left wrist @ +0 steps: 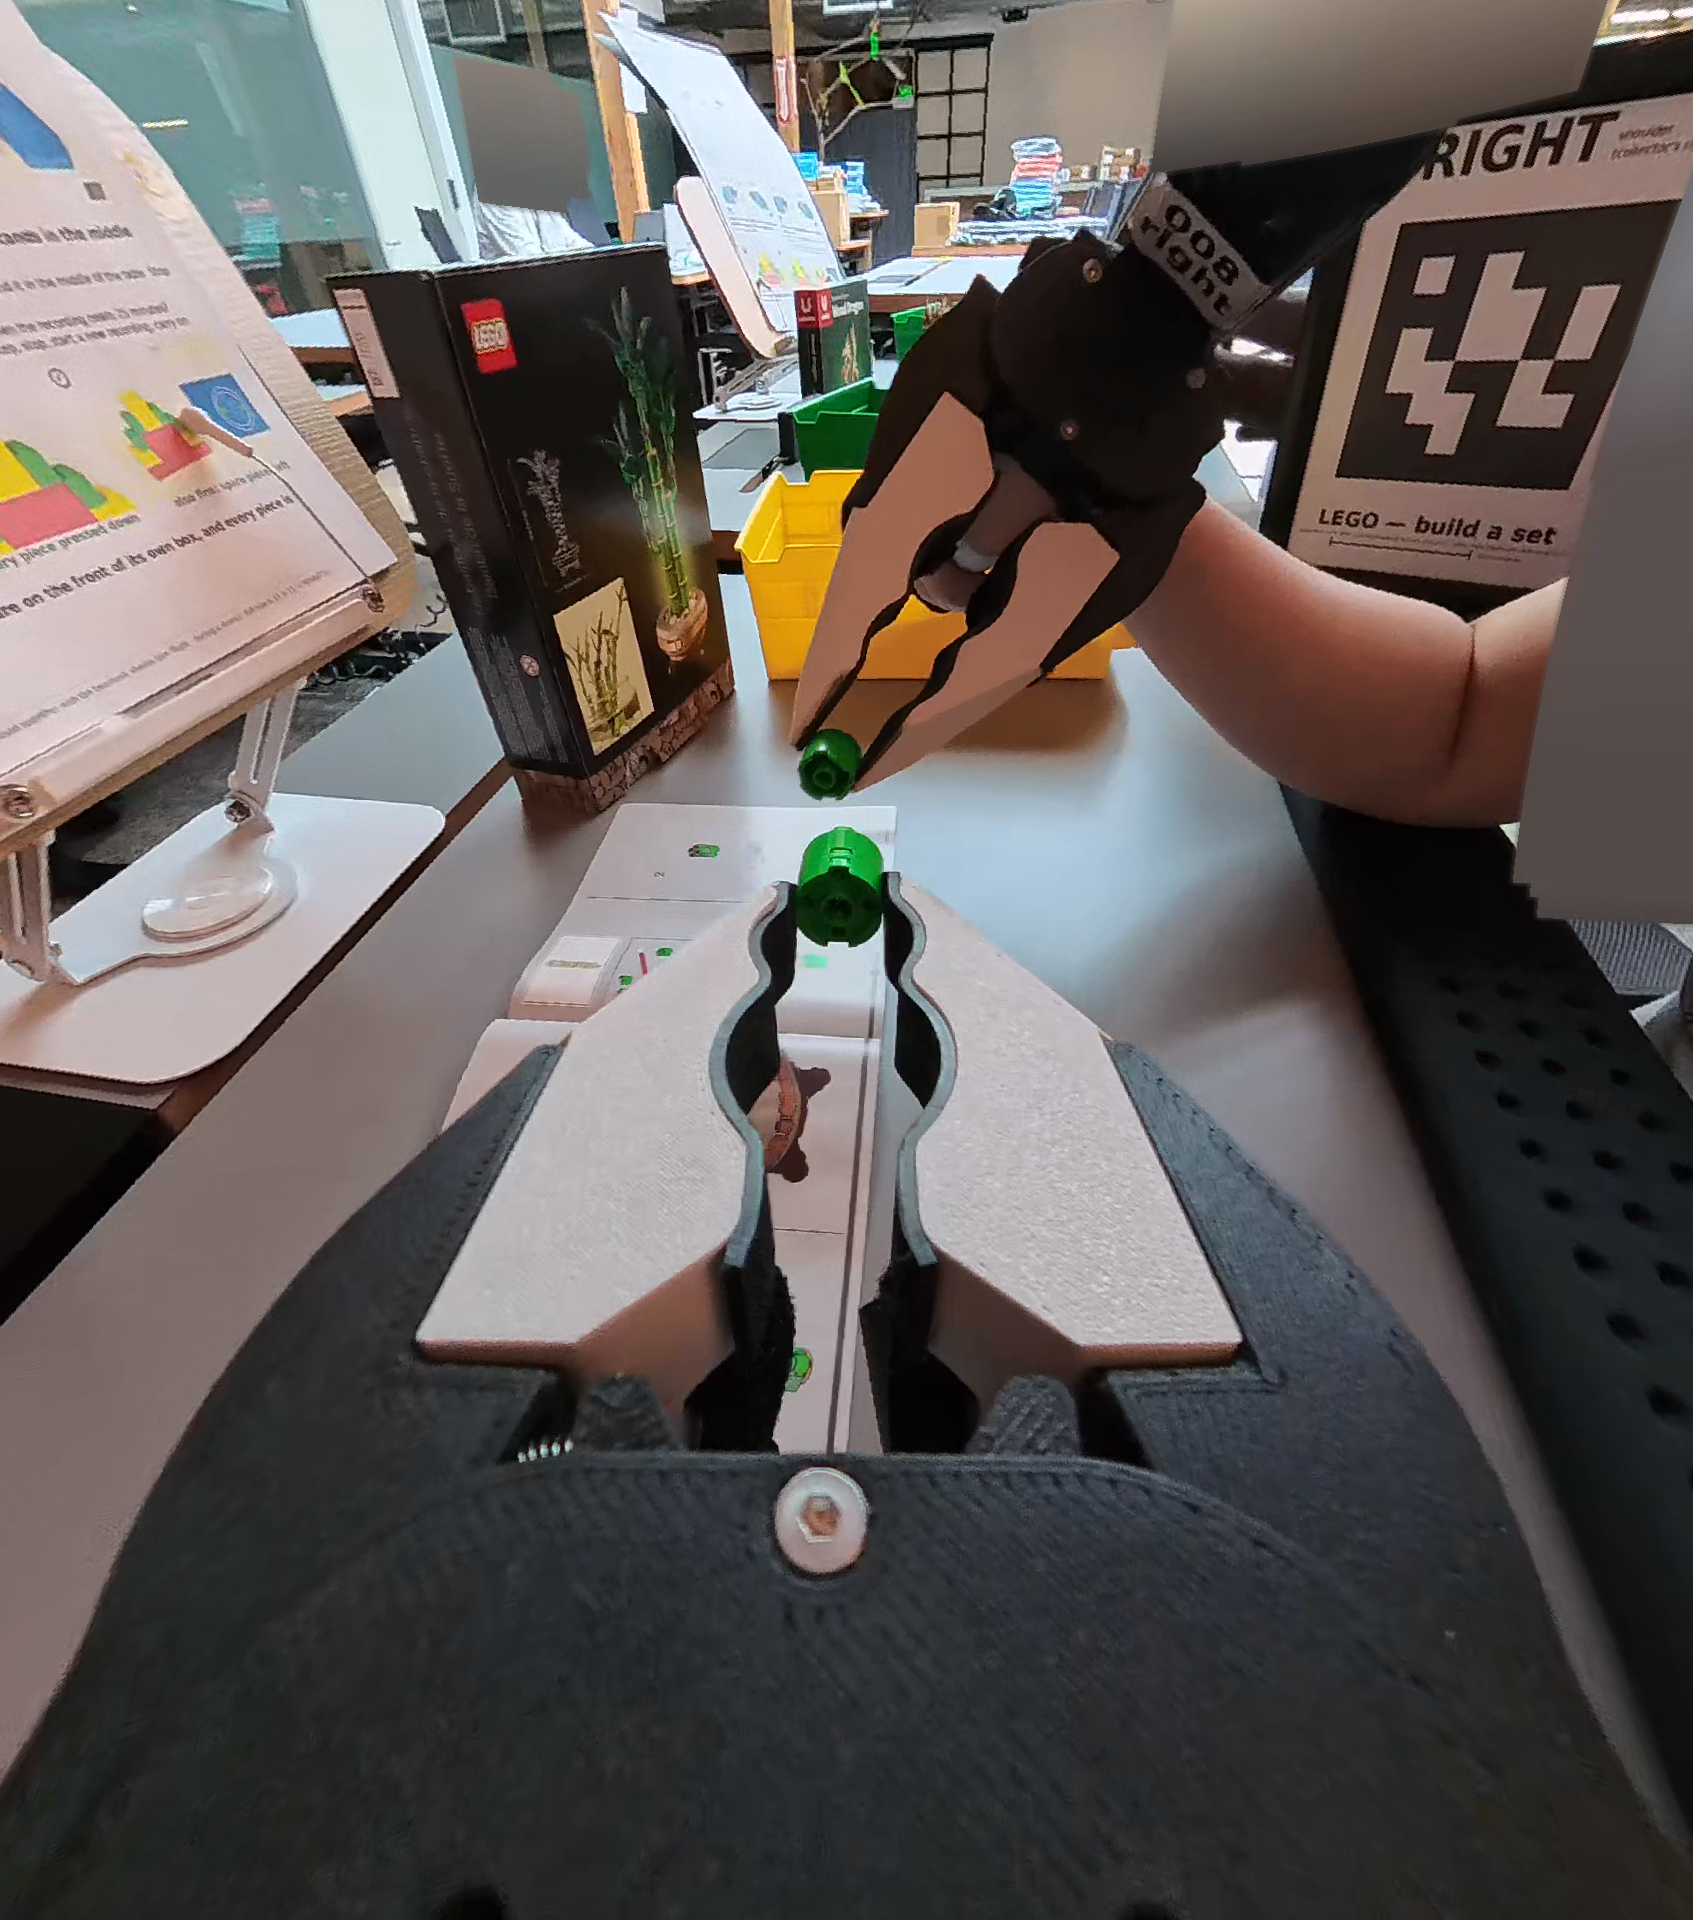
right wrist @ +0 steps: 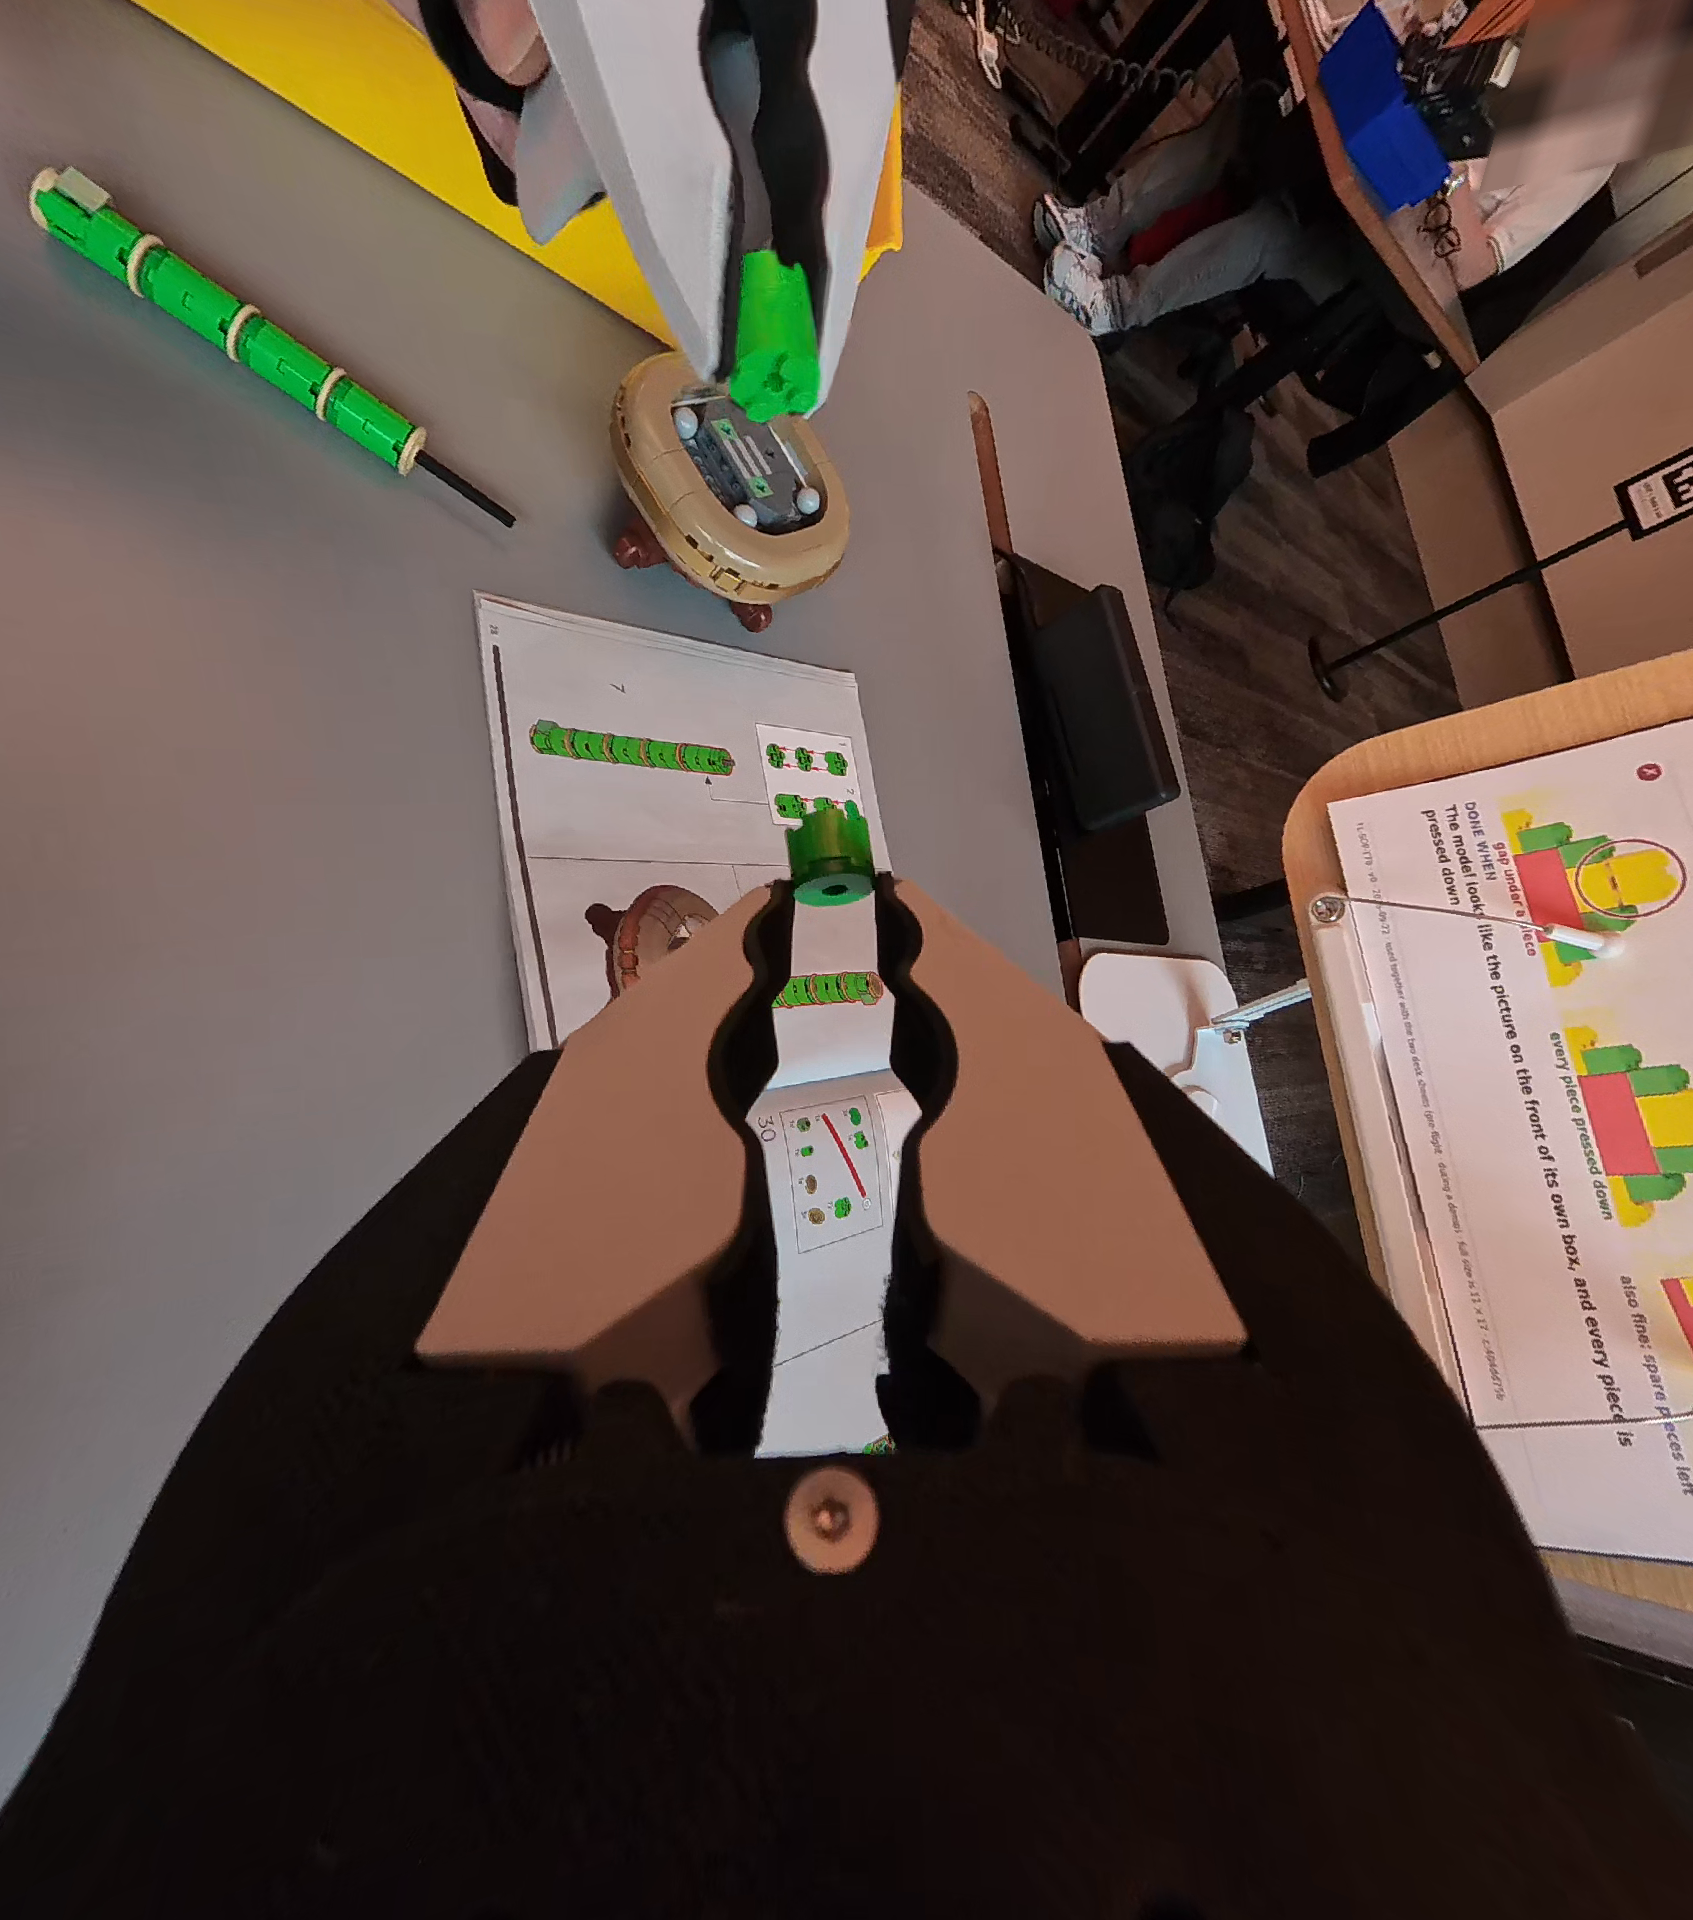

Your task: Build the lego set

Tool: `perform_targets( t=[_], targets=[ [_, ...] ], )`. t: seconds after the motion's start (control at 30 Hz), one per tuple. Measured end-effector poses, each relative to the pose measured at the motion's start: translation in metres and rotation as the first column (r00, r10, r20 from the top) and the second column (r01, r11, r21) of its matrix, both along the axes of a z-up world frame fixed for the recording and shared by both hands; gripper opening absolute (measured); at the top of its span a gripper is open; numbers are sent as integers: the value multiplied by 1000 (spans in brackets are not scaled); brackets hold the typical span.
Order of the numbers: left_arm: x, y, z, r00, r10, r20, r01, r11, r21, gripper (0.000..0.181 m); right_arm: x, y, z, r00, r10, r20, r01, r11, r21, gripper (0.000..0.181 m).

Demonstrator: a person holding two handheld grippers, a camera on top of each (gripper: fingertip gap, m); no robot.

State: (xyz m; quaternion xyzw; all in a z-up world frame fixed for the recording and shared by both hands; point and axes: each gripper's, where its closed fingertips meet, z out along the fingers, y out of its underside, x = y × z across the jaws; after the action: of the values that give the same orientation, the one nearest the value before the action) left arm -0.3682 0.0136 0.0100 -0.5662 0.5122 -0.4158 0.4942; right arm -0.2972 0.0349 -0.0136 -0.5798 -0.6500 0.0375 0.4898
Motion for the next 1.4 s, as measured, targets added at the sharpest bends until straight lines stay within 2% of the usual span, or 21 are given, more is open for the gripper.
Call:
perform_targets(
  t=[0.2,0.33,0.67,0.8,1.0,1.4],
  targets=[
    [-19,33,1,986,156,65,-151,986,-73,14,3,2,0,1000,-12,8,12,1000,2,15],
    [-24,38,-2,982,182,53,-178,981,-77,14,4,3,-3,1000,-15,17,15,1000,0,15],
    [-10,17,2,996,80,41,-79,997,-27,14,3,1,-1,1000,-7,12,7,1000,-2,15],
    [-3,3,10,998,25,50,-27,999,41,14,2,-1,1,1000,6,2,-6,1000,-2,15],
    [5,-8,7,999,-25,24,22,991,130,14,-1,-4,2,1000,24,-9,-25,1000,-6,15],
    [11,-17,6,998,-60,-15,61,994,95,14,-15,-23,18,990,107,-92,-109,994,-12,15]
  ],
)
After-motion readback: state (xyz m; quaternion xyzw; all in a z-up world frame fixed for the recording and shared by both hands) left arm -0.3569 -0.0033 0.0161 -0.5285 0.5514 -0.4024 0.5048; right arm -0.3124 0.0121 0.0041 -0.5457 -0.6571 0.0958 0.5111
